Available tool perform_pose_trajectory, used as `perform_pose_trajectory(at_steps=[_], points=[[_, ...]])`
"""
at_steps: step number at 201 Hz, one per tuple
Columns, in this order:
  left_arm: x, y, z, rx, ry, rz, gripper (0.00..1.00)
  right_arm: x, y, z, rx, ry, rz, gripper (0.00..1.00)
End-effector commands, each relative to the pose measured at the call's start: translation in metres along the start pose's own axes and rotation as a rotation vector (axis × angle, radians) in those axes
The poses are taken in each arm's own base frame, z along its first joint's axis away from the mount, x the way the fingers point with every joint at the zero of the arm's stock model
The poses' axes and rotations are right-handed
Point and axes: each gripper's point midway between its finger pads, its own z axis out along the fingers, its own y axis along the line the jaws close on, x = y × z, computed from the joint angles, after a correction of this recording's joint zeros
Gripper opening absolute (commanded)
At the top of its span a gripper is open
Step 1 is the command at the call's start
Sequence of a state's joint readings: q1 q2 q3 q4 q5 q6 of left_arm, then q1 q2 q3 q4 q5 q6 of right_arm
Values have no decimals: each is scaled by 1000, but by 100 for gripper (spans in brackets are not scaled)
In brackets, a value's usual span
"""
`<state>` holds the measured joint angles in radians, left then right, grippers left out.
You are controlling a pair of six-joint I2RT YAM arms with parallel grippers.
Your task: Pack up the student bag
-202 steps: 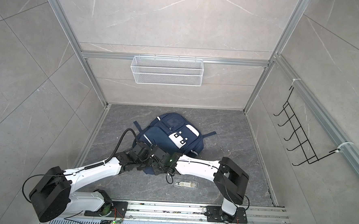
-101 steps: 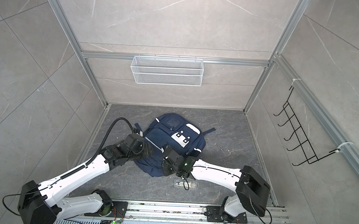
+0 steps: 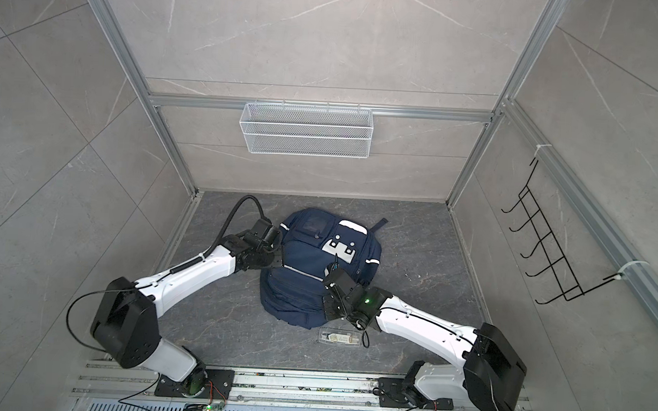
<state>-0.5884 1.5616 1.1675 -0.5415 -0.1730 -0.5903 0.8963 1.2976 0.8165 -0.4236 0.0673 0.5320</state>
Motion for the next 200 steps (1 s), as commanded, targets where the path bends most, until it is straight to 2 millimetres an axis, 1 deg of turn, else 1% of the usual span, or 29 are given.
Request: perform_pose_trajectory(at_steps=[1,16,28,46,56,77,88,105,126,144,164,178,186,200], points=[[-17,-6,10,13,-11,42,54,5,-10,-4,31,9,18,7],[-19,-7,27,45,20,22,53,6,-8,-1,19,18,18,7],[-20,-7,38,72,45,-3,50,7,-4,2,3,31,17,7],[-22,-11,46,115,51,-34,45,11,2,9,-12,72,-7,7],[-23,-14,46,143,36,-45,37,14,6,13,-16,93,-25,7],[-24,-21,42,199,15,-76,11,17,20,17,-30,105,-61,7],[-26,-23,38,222,2,-91,0,15,28,19,-39,104,-77,7],[-28,-28,30,262,-15,-116,0,13,41,23,-53,107,-95,7],[-28,-30,21,293,-30,-140,0,3,58,31,-71,101,-103,7],[-28,-29,15,301,-43,-163,0,-14,76,38,-98,87,-101,7],[-27,-27,9,308,-55,-185,0,-31,97,51,-133,81,-95,7],[-24,-21,6,296,-64,-199,0,-44,110,61,-146,76,-92,7],[-24,-15,4,285,-69,-212,0,-48,114,68,-143,78,-90,6],[-20,0,0,284,-60,-268,0,-57,112,71,-109,62,-82,5]])
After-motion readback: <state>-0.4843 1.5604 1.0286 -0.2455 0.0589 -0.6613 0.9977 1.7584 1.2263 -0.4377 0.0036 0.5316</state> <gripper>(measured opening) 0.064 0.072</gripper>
